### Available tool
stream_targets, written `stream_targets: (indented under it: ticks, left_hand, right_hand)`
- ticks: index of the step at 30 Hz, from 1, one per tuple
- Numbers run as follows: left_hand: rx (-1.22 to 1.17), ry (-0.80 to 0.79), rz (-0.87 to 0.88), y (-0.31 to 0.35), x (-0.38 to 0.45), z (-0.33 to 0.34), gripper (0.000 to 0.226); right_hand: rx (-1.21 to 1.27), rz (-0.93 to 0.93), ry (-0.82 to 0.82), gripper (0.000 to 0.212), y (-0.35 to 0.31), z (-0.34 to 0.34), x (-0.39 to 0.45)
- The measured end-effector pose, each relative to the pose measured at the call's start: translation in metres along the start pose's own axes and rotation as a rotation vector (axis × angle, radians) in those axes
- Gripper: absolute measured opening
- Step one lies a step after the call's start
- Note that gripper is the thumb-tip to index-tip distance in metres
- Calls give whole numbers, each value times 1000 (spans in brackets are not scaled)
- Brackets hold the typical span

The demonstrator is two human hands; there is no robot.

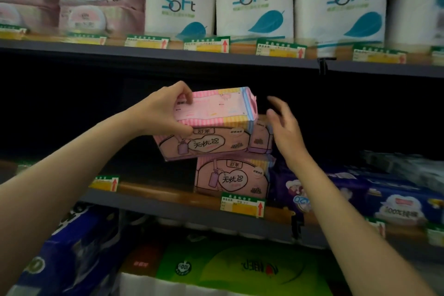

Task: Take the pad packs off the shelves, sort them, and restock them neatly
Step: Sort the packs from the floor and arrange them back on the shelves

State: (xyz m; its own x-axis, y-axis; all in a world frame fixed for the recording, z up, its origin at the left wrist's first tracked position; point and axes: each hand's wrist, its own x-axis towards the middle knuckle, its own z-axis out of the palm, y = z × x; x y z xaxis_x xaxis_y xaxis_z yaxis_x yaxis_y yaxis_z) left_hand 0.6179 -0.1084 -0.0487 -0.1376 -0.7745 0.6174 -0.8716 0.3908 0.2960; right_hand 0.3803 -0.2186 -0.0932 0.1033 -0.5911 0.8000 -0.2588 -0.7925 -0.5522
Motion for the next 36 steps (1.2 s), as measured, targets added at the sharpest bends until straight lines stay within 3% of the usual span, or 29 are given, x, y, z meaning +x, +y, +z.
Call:
stream_targets:
  ticks: [1,3,6,9,12,15,21,29,32,36]
  left_hand:
    - [-4,-12,19,5,7,5,52]
    - [-20,-45,56,8,22,17,52]
    - [30,-32,81,0,39,44,51]
    - [147,93,18,-5,37,75,66]
    - [224,119,-12,-9,24,98,86]
    - [197,154,-58,-17,15,108,89]
    - [178,256,5,-24,24,118,79]
    - [118,240,60,-26,17,118,79]
    - [124,215,86,-24,22,119,80]
    - [254,279,55,-19,31,127,74]
  right_hand:
    - [99,-14,-3,36,-10,-2,-13]
    - [69,-108,-53,38,-16,-3,-27]
    - [-263,-147,-17,54,-12,-7,-27]
    - [-652,-104,-197,69,-4,-6,-29]
    - [-799,-110,-183,78,2,-1,-27]
    - [-929,-105,-120,76,8,-1,-20]
    - [-919,12,-123,75,19,3,-3]
    - [-714,143,-219,72,1,-7,6]
    - [-764,127,-182,70,-11,-14,1]
    - [-930,138,-260,89,-8,4,-8]
